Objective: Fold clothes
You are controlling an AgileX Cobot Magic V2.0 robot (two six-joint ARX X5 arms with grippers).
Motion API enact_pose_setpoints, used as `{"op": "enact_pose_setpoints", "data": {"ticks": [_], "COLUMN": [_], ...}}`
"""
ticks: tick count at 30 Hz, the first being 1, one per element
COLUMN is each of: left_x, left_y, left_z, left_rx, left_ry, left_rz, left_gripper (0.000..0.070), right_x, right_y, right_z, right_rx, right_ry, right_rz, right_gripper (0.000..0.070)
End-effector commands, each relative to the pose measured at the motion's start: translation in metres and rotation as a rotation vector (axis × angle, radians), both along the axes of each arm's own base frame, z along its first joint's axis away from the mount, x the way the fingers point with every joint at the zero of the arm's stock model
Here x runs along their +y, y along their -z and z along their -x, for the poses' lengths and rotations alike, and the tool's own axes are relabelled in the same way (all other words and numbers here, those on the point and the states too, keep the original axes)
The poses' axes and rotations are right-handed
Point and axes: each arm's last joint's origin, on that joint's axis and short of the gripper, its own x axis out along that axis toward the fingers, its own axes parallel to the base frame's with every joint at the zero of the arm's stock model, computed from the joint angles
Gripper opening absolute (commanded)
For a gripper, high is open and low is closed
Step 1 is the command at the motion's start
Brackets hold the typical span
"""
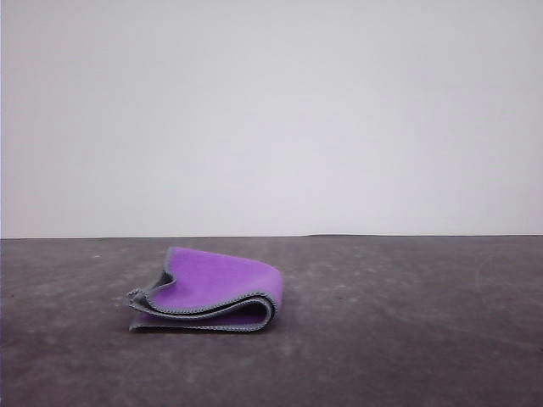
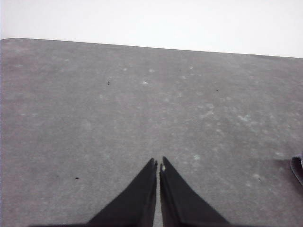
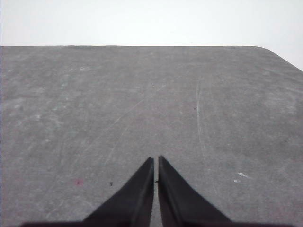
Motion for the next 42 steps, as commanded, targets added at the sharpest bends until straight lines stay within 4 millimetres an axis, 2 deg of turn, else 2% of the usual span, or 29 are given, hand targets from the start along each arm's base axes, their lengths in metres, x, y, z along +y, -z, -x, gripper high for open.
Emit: {"op": "enact_pose_setpoints", "data": {"ticks": [1, 42], "left_x": [0.0000, 0.0000], "left_y": [0.0072, 0.0073], "left_z": [-0.0009, -0.0009], "left_rx": [0.023, 0.023], "left_ry": [0.003, 0.003], "left_rz": [-0.013, -0.013], "left_gripper": [0.0000, 0.0000], "right_x": [-0.0001, -0.0001], "right_y": [0.0006, 0.0006], "right_z": [-0.0003, -0.0003], "right_rx": [-0.003, -0.003], "right_ry": [0.001, 0.001], "right_rz": [0.004, 0.004], "right_gripper": [0.0012, 0.0012]}}
